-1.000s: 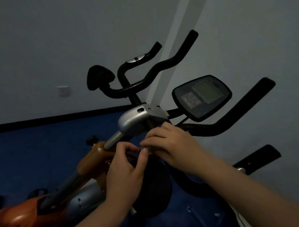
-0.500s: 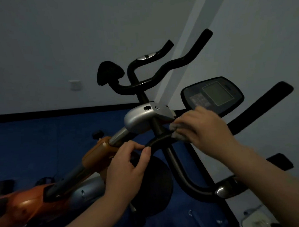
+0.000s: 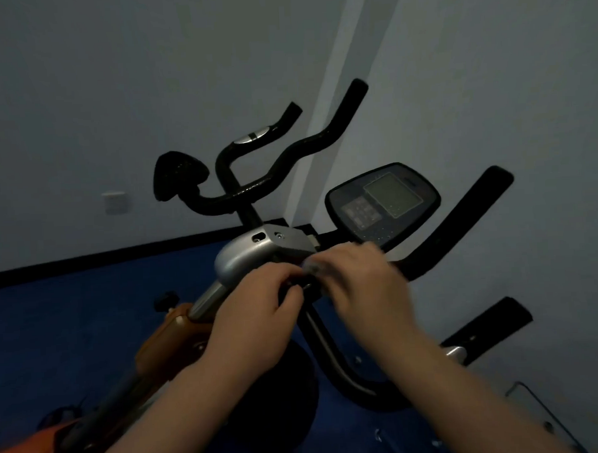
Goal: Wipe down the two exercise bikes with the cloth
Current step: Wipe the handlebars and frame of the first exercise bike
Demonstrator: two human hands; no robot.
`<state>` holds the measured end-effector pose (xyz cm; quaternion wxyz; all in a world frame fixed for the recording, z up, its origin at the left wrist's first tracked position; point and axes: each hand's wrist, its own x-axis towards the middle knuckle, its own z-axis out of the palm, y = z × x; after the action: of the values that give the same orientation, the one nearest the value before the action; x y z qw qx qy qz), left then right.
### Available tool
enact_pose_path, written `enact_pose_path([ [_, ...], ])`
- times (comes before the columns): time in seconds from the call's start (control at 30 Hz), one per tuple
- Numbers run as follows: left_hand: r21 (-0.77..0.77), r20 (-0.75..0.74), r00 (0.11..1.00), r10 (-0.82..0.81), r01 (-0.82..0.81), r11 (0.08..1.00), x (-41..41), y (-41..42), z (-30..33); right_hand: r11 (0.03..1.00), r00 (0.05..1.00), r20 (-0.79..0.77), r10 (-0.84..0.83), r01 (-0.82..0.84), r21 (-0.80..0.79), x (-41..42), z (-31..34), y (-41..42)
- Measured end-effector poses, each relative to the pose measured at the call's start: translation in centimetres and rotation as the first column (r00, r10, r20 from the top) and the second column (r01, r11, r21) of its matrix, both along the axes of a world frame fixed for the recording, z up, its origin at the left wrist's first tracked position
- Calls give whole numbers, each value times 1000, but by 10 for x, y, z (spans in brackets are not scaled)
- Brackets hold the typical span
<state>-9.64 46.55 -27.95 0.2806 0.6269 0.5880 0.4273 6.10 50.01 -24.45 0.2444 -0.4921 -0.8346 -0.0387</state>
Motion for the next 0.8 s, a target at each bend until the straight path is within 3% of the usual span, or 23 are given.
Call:
enact_pose_path([
  [0.1,-46,-50,998,-35,32,998,1,10,0,999,999,24,-46,46,-5,5,-4,-6],
  [0.23,-20,-21,999,-32,32,999,0,6,-7,963,965,-12,-261,261,67,47,10,-7],
  [0.4,9,-24,999,-35,36,999,-1,5,-11,885,867,-207,-454,466,13,4,-7,-2],
  [0.5,8,-33,999,-32,32,999,0,7,-12,926,875,-317,-365,377,-26,-16,-19,-15],
  [0.57,14,-63,998,-23,24,1000,1,8,-12,960,917,-288,-277,278,-39,5,-10,-11],
  [0.63,33,-113,994,-9,13,999,3,9,-11,945,909,-269,-319,327,-18,29,2,-3],
  [0.73,67,-230,973,5,11,998,8,8,-8,887,827,-358,-434,461,-11,26,0,-1],
  [0.8,60,-261,965,5,11,998,11,7,-4,931,849,-390,-356,356,-74,4,-12,-12],
])
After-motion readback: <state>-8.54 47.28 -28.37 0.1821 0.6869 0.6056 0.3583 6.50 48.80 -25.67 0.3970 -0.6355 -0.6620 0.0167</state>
